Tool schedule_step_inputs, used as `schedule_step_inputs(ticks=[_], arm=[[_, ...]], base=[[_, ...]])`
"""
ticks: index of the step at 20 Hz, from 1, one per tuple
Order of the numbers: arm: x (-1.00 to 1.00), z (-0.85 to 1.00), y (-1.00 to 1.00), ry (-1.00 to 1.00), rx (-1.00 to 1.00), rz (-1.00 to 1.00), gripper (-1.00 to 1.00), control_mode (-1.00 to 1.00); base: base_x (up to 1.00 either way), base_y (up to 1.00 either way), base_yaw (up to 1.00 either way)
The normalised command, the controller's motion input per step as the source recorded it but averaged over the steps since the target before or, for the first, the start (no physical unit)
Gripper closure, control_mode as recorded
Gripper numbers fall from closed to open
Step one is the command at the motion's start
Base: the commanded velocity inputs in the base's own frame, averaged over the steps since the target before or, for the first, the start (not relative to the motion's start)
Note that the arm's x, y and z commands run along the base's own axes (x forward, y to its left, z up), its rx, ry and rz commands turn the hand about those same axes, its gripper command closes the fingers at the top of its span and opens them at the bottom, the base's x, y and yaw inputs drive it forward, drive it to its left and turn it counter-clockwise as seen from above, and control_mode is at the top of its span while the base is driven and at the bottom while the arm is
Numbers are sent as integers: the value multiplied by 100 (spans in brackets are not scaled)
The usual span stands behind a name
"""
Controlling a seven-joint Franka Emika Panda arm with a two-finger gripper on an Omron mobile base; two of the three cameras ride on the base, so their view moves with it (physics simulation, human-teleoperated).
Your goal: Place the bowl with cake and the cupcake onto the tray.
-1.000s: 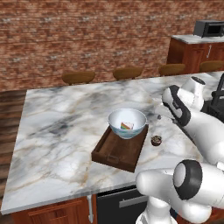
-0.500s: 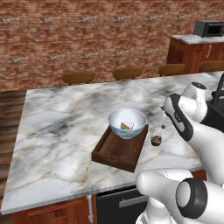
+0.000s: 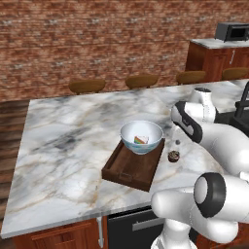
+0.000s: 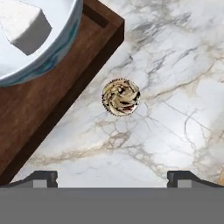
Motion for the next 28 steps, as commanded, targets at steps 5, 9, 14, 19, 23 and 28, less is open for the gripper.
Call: schedule_step_inputs(ticks=[5,9,14,19,23,28], arm=[[12,-71,0,-12,0,10,-100,-100],[35,-57,0,-8,0,9,-100,-100],[30,-7,2,0,-7,9,-100,-100],[18,0,0,0,-4,9,-100,-100],[0,-13,-2,0,0,7,-100,-100],[-7,-16,-1,1,0,6,-100,-100]], base=[[0,0,0],[0,0,0],[0,0,0],[0,0,0],[0,0,0],[0,0,0]])
